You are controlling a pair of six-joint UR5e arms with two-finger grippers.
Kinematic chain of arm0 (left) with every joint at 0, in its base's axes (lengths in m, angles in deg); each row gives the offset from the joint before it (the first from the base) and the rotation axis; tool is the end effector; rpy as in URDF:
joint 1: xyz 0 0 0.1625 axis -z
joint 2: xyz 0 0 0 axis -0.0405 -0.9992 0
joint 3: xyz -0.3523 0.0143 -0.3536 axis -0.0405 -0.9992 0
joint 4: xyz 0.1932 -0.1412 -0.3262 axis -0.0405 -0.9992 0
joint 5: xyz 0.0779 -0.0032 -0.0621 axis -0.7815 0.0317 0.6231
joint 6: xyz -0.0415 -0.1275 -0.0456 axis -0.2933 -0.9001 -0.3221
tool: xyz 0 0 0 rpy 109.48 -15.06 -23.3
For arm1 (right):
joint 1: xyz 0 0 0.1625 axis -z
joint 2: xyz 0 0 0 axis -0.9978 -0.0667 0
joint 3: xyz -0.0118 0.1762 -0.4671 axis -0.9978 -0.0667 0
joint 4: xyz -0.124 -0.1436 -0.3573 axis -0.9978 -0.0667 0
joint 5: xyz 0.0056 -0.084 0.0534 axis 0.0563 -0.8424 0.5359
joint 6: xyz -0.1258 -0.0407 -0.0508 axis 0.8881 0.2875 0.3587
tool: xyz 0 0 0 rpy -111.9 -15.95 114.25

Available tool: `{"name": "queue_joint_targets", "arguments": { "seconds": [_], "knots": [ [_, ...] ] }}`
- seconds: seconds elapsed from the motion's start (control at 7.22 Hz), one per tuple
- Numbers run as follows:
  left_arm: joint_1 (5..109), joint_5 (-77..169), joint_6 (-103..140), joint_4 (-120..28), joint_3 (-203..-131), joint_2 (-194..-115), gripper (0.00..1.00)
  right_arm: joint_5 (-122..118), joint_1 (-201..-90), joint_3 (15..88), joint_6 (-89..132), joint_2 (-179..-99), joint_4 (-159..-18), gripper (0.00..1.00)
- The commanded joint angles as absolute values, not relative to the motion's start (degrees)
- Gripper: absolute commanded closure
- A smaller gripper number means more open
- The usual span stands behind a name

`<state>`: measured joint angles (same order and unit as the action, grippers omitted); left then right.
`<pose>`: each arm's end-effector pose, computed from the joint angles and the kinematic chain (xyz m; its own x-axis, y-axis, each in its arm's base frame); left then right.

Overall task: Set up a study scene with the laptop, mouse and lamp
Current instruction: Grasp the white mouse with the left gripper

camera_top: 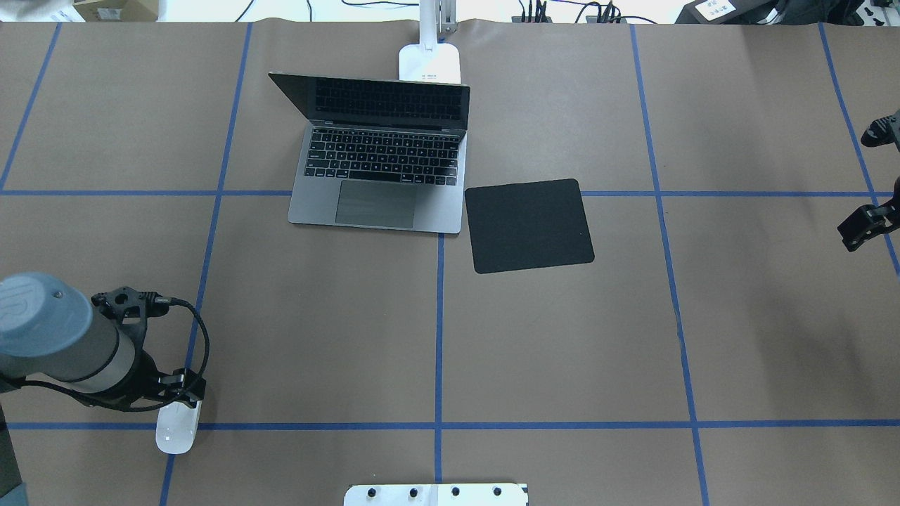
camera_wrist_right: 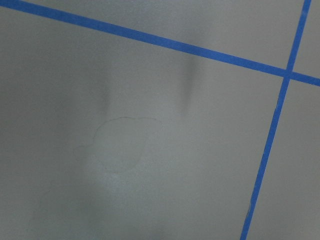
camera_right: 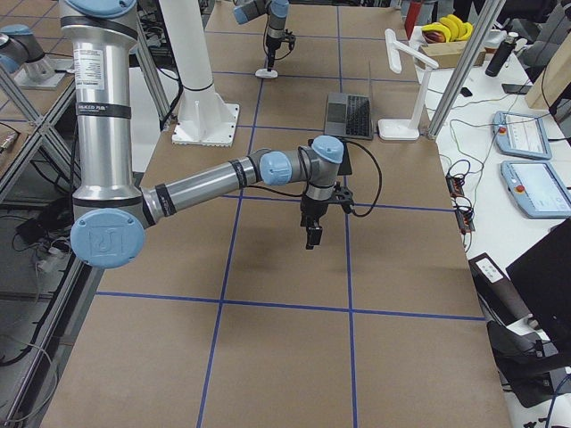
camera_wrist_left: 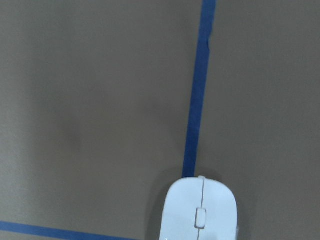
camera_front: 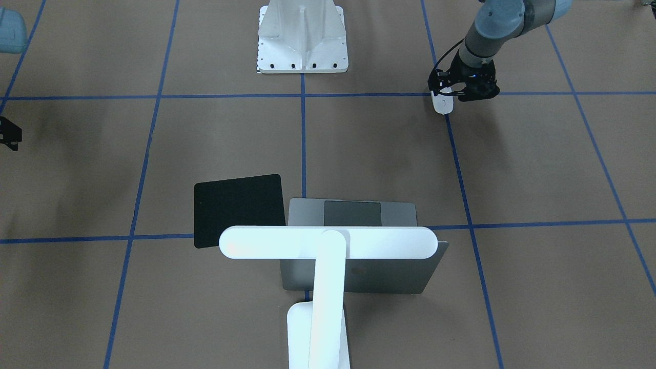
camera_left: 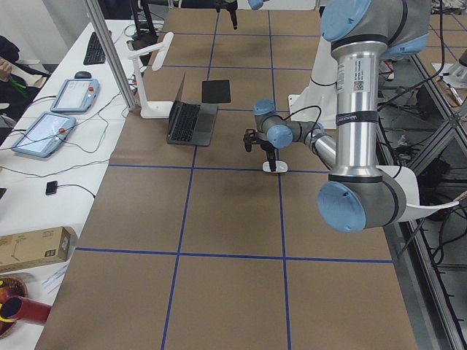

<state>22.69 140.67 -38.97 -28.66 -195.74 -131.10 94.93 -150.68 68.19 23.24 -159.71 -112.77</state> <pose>0.3905 -0.2599 0.5456 0.7614 -0.0478 -0.6465 -0.0875 0.9806 -0.1755 -0.1473 -0.4539 0.6437 0.8338 -0.1970 0.5157 0.2231 0.9747 0.0116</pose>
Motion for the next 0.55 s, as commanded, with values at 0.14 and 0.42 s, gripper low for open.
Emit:
{"name": "queue_joint_targets", "arguments": {
  "seconds": [0.14, 0.42],
  "knots": [
    [19.30, 139.28, -38.81, -28.72, -195.01, -131.30, 0.00, 94.74, -150.69, 68.10, 23.34, -159.64, -112.78, 0.00],
    [18.77, 138.32, -38.63, -30.38, -193.70, -131.56, 0.00, 94.74, -150.69, 68.19, 23.34, -159.55, -112.87, 0.00]
  ]
}}
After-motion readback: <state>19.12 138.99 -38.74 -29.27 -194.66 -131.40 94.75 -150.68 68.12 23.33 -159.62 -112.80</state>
